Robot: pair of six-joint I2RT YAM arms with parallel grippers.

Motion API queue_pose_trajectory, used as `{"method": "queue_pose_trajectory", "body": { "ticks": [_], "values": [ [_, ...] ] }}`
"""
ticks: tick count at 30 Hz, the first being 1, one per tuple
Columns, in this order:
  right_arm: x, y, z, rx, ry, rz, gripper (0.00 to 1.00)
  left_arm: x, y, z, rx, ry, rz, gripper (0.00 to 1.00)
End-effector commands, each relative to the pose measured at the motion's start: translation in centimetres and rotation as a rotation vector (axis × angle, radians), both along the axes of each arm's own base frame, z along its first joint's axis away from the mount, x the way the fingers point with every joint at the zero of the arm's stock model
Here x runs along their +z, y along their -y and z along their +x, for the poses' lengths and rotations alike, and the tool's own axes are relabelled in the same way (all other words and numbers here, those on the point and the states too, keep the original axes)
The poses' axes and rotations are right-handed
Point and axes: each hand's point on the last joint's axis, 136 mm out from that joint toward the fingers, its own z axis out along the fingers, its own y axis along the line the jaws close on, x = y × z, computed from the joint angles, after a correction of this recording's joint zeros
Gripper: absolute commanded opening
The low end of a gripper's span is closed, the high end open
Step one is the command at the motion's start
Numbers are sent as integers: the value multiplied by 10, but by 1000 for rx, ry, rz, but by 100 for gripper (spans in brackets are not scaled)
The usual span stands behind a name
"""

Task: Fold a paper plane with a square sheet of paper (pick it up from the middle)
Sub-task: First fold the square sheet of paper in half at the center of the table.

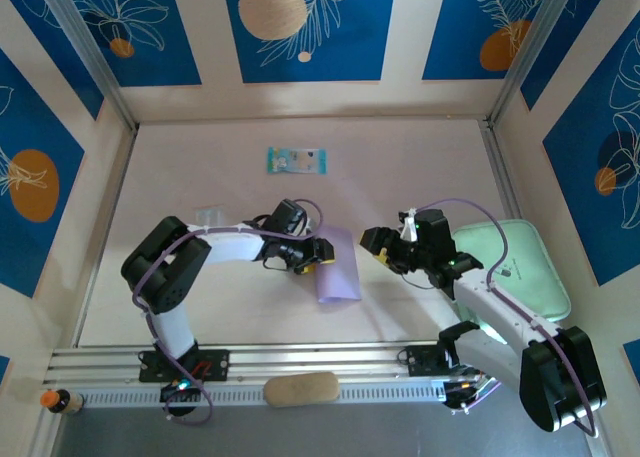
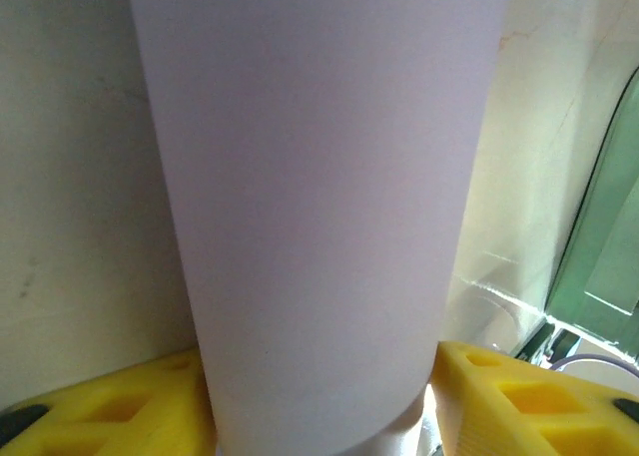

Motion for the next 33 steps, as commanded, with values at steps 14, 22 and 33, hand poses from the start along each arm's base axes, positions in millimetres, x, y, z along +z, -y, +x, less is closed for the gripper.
{"method": "queue_pose_trajectory", "body": {
  "ticks": [14, 22, 33],
  "values": [
    [-12, -4, -15, 20, -64, -1, 74, 11, -32, 0, -88, 101, 232, 67],
    [-18, -11, -18, 40, -86, -7, 74, 15, -42, 2, -72, 141, 255, 59],
    [-24, -25, -16, 76, -116, -24, 74, -2, -60, -1, -79, 110, 315, 54]
  ]
}}
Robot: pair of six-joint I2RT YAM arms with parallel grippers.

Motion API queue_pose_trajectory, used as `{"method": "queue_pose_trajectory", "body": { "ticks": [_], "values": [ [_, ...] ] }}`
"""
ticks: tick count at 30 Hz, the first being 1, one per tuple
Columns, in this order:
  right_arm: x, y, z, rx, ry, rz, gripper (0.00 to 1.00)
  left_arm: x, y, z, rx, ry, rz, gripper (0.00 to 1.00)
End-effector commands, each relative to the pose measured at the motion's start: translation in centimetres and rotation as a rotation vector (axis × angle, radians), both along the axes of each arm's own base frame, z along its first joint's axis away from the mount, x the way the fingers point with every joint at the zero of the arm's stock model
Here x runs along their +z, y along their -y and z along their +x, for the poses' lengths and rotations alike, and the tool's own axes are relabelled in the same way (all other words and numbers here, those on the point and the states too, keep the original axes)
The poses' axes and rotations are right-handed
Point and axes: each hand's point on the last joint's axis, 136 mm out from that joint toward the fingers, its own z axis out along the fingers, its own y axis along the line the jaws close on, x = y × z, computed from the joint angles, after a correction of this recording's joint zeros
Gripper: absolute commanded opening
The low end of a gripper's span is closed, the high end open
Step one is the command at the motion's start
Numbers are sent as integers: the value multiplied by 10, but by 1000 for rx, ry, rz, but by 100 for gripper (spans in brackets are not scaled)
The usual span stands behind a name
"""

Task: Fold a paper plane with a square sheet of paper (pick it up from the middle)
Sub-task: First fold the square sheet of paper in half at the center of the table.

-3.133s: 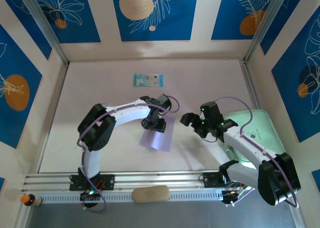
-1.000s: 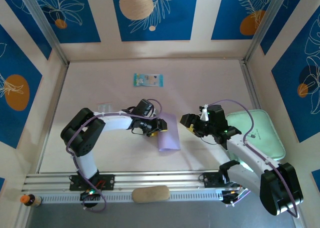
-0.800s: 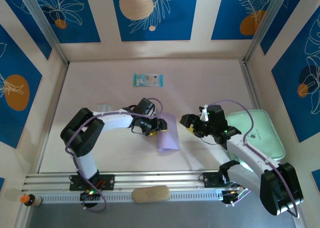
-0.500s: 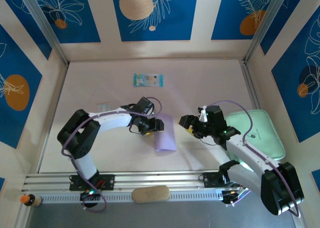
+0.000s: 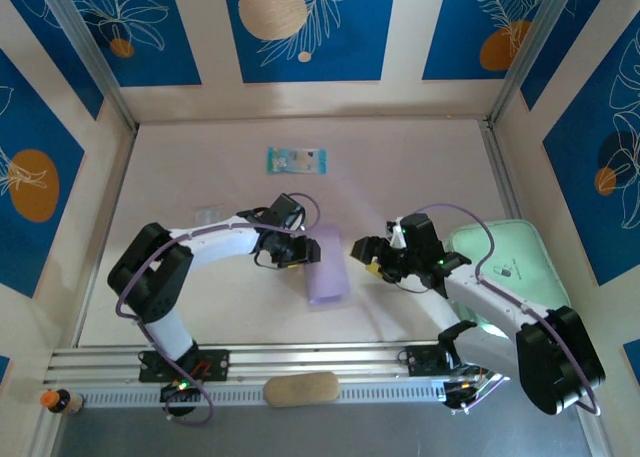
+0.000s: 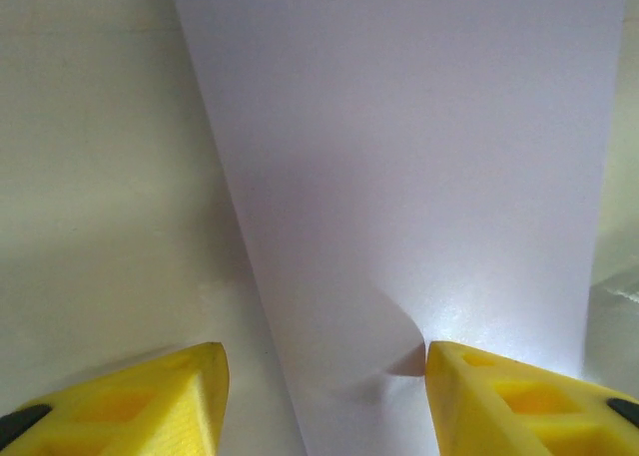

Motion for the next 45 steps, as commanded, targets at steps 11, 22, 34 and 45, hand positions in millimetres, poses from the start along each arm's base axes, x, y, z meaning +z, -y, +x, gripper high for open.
{"method": "queue_pose_trajectory", "body": {
  "ticks": [11, 22, 34, 45],
  "values": [
    [-2, -15, 8, 30, -19, -10, 74, -23, -25, -5, -7, -38, 99, 54],
    [-6, -19, 13, 38, -34, -24, 74, -34, -29, -8, -49, -69, 140, 55],
    [-8, -21, 17, 48, -43, -31, 74, -46, -34, -12, -69, -112, 189, 55],
    [-9, -19, 15, 39, -44, -39, 74, -57, -40, -14, -80, -134, 232, 55]
  ]
}}
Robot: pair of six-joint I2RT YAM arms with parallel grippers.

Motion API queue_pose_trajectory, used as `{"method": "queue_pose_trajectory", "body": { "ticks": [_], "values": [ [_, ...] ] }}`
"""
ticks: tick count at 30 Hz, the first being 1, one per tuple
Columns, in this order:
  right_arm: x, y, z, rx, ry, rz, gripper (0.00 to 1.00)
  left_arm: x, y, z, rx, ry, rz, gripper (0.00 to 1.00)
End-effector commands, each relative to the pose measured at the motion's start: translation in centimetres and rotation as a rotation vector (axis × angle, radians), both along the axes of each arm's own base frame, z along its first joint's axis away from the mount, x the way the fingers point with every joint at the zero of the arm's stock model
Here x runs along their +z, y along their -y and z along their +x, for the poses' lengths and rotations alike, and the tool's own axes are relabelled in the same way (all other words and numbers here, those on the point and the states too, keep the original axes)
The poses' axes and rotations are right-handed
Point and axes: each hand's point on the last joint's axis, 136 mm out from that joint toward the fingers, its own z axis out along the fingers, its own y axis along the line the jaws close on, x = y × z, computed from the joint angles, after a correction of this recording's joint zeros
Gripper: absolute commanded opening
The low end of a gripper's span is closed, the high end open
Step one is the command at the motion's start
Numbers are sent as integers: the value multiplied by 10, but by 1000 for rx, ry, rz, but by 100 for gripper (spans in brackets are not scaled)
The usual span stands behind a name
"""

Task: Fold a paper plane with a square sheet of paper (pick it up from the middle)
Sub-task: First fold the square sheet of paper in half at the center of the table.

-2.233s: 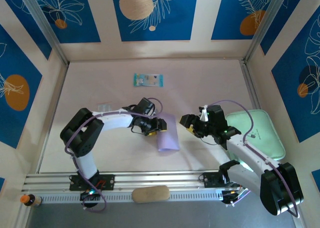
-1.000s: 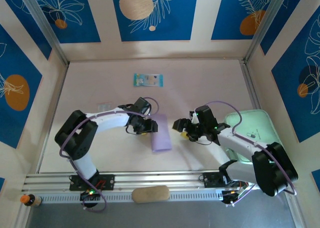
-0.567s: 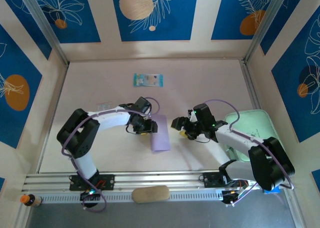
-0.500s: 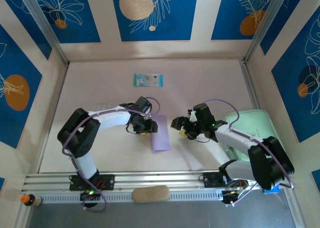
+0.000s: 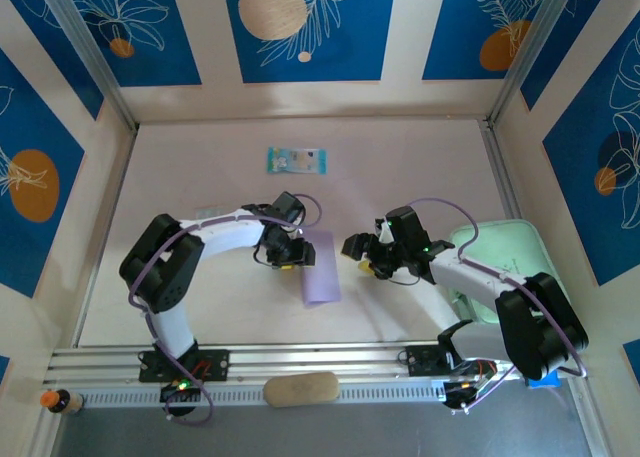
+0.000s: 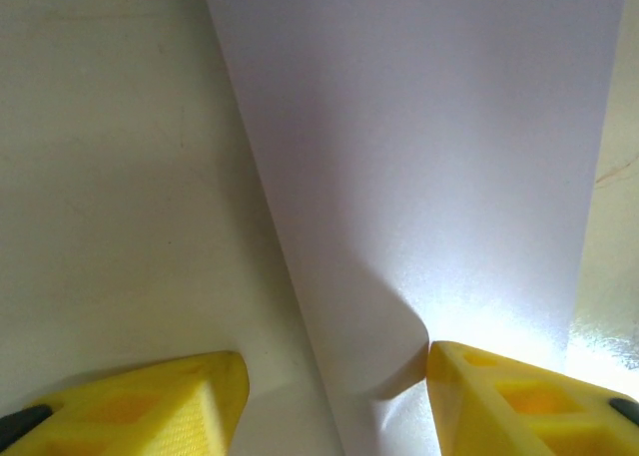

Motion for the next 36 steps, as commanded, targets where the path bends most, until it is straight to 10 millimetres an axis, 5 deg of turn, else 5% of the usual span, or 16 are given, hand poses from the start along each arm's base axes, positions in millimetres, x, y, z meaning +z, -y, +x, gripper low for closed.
{"method": "queue_pose_trajectory", "body": {
  "ticks": [1, 36],
  "values": [
    [5, -2, 2, 8, 17, -5, 74, -36, -23, -14, -26, -71, 123, 55],
    [2, -1, 1, 7, 14, -7, 74, -46, -21, -11, -58, -87, 153, 59]
  ]
}}
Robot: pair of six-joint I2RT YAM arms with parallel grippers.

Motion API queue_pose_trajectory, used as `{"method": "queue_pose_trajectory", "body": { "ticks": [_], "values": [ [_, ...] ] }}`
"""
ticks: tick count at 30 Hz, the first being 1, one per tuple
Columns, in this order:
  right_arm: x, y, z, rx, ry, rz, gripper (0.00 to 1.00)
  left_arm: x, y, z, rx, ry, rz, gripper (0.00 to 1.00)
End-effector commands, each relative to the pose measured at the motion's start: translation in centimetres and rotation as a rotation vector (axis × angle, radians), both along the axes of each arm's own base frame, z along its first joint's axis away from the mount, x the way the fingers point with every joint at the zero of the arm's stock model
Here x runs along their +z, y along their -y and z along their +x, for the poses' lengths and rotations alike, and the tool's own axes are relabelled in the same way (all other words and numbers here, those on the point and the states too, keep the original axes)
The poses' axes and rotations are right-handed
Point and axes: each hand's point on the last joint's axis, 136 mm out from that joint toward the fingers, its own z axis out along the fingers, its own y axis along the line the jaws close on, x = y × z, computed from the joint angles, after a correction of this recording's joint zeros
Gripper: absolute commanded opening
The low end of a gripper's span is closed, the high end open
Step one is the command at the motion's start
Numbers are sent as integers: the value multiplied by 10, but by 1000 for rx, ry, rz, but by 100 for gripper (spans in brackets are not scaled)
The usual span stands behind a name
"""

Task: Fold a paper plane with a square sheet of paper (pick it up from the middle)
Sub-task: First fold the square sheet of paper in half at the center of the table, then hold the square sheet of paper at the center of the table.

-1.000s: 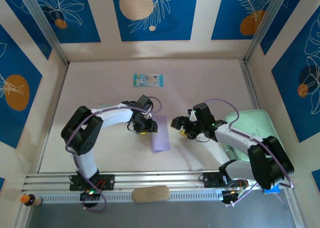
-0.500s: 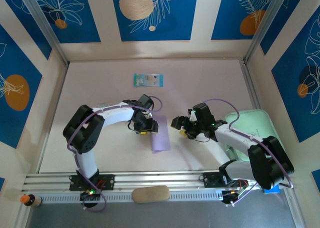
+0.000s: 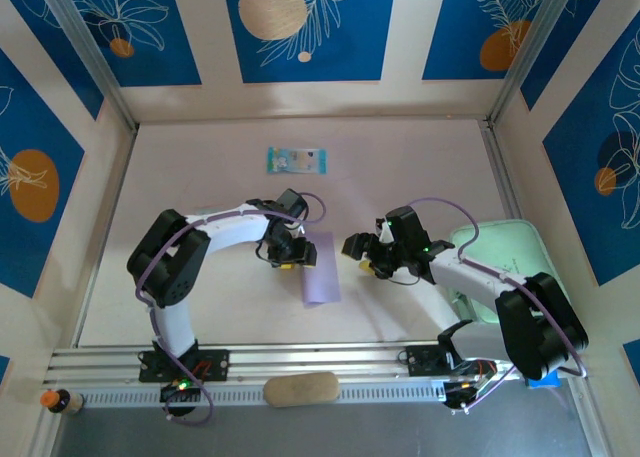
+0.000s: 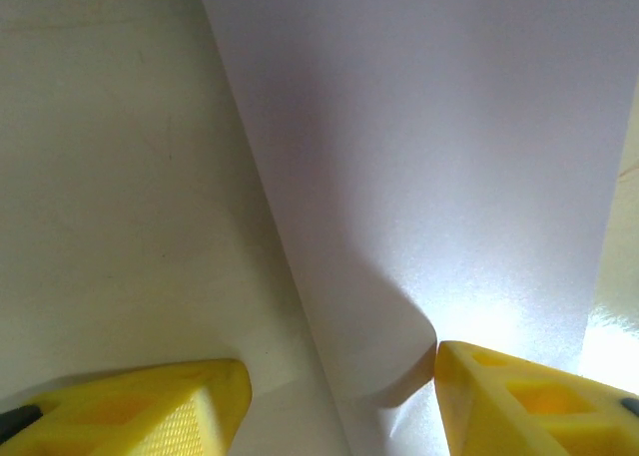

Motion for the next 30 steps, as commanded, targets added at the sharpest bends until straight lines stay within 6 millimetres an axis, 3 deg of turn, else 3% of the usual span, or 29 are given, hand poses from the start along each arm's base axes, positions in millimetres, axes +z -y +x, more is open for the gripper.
{"method": "queue_pose_trajectory", "body": {
  "ticks": [1, 12, 22, 25, 30],
  "values": [
    [3, -3, -1, 18, 9, 5, 74, -43, -22, -10, -13, -49, 120, 59],
    [-1, -9, -2, 41, -3, 16, 67, -45, -21, -11, 2, -50, 111, 59],
    [-18, -33, 0, 99, -14, -54, 29, -48, -21, -14, -12, -59, 105, 59],
    [-23, -43, 4, 117, -13, -79, 22, -48, -20, -14, -16, -56, 102, 59],
    [-31, -53, 9, 131, -27, -91, 18, -48, -20, -14, -20, -54, 105, 59]
  ]
}}
